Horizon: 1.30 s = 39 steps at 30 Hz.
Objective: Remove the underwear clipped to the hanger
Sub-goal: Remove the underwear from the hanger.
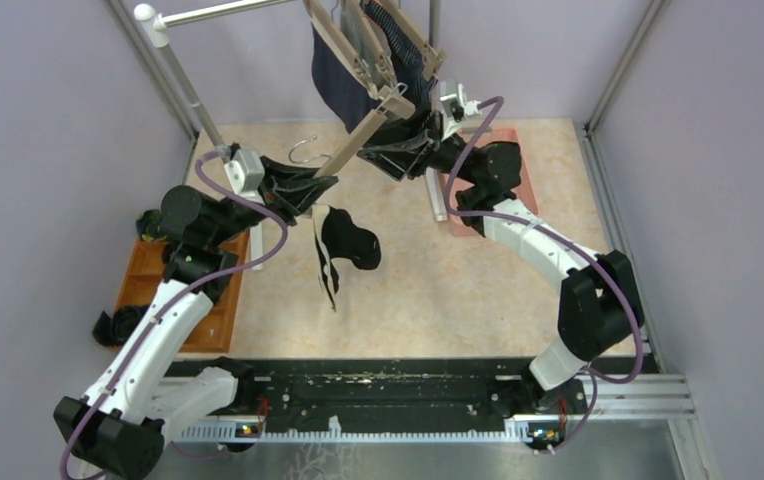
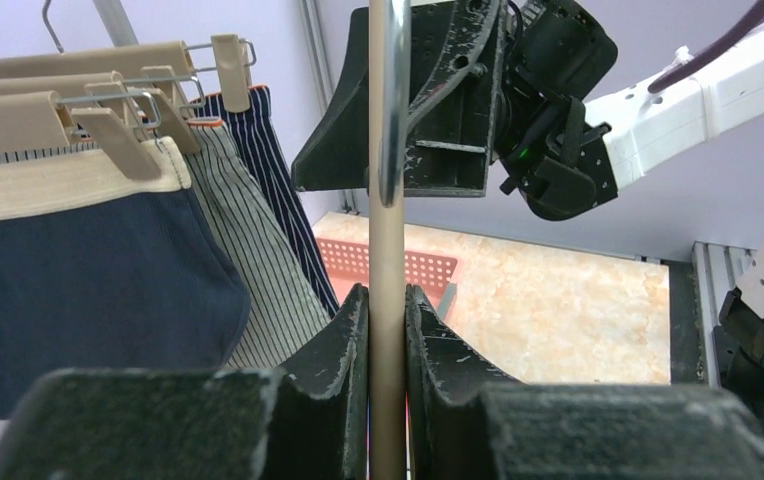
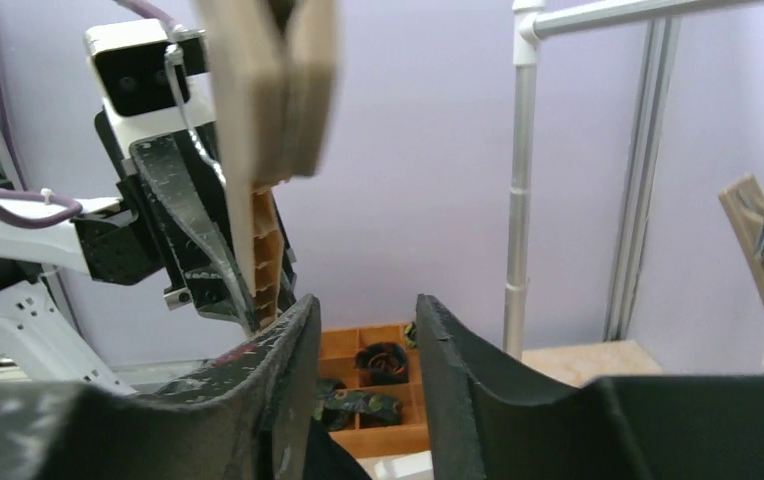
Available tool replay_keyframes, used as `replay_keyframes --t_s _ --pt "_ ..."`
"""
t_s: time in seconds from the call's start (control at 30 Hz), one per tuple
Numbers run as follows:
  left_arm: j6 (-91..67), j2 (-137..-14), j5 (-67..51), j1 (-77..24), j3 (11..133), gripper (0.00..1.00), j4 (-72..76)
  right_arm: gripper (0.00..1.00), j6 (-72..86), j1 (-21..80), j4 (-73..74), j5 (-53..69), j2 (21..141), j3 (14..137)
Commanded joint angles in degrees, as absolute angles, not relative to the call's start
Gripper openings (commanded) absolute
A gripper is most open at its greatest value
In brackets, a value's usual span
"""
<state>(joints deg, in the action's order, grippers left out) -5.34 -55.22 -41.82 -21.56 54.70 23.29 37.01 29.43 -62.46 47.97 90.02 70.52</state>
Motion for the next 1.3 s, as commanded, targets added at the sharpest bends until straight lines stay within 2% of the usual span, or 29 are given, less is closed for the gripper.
replay_keyframes --t_s 0.0,0.17,0.53,0.83,1.27 --pt "-8.72 -55.32 -41.51 -21.88 55.13 0.0 30.94 0.44 38.17 29.09 -71.4 49.44 86.42 69.94" --pt "-13.17 -56.98 -43.22 -21.88 55.17 0.0 35.94 0.45 36.58 29.09 -71.64 48.43 85.31 69.94" --pt "-21.08 -59.01 -47.06 -21.95 51.73 0.0 44.0 0.44 48.09 28.96 -85.42 46.83 92.66 76.85" --pt "-19.78 -58.62 -46.35 -22.04 50.41 0.0 44.32 0.35 56.45 28.74 -89.71 47.49 100.06 82.35" --pt "-19.87 -60.64 -45.89 -22.09 50.31 0.0 48.89 0.42 57.23 28.98 -88.04 49.74 99.27 81.18"
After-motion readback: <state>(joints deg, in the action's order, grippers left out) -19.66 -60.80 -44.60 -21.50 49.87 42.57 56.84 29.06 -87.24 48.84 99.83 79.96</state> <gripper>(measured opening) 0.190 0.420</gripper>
